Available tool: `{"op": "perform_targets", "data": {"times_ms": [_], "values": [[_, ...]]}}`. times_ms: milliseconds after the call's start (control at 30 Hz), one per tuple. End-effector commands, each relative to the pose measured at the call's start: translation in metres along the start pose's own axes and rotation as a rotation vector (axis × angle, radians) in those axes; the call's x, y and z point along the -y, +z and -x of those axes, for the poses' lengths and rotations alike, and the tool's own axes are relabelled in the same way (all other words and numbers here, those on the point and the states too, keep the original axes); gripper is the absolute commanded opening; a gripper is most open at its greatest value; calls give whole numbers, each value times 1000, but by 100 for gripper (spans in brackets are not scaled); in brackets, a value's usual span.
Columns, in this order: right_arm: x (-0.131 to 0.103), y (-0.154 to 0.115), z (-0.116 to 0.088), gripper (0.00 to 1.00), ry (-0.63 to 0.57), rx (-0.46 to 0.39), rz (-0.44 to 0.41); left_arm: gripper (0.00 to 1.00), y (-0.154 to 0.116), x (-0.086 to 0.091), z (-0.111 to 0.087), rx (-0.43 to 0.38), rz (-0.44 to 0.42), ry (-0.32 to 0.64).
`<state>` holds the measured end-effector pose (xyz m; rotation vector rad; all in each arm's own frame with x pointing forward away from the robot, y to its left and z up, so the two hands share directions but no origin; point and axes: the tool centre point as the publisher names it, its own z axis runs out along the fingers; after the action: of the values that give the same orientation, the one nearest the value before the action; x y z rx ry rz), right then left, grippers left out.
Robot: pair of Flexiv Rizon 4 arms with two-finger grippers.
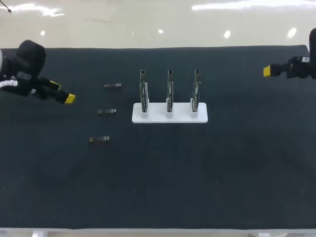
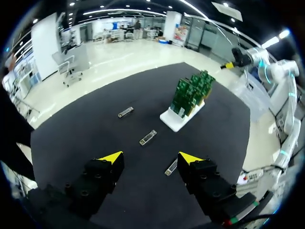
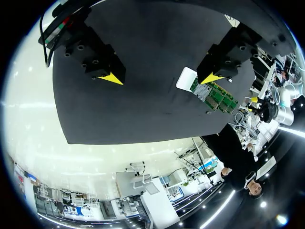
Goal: Pick up the optical module with the left hand, and insert it into the network port with the right hand.
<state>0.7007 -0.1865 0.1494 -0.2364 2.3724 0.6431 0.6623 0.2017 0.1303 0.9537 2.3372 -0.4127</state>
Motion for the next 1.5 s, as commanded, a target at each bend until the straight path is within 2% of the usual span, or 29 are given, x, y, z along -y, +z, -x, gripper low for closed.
{"op": "perform_targets", "data": {"times_ms": [33, 267, 433, 967, 1067, 1133, 1367, 1500], "values": [[-1, 0, 0, 100, 1, 1, -6, 100, -2, -6, 0, -98, 7, 103], [-1, 0, 0, 100, 1, 1, -6, 100, -2, -19, -9, -164, -3, 316], [-1, 0, 0, 100, 1, 1, -6, 100, -10, -26, -13, -217, -92, 473], [-1, 0, 0, 100, 1, 1, -6, 100, -10, -26, -13, -217, -92, 473], [-15, -2, 7, 100, -147, 0, 50, 100, -10, -26, -13, -217, -92, 473], [-23, -1, 9, 100, -198, -28, 72, 100, -10, -26, -13, -217, -92, 473], [-59, 8, 29, 100, -493, -90, 195, 100, -10, -26, -13, -217, -92, 473], [-78, 18, 39, 100, -613, -180, 290, 100, -10, -26, -13, -217, -92, 473]]}}
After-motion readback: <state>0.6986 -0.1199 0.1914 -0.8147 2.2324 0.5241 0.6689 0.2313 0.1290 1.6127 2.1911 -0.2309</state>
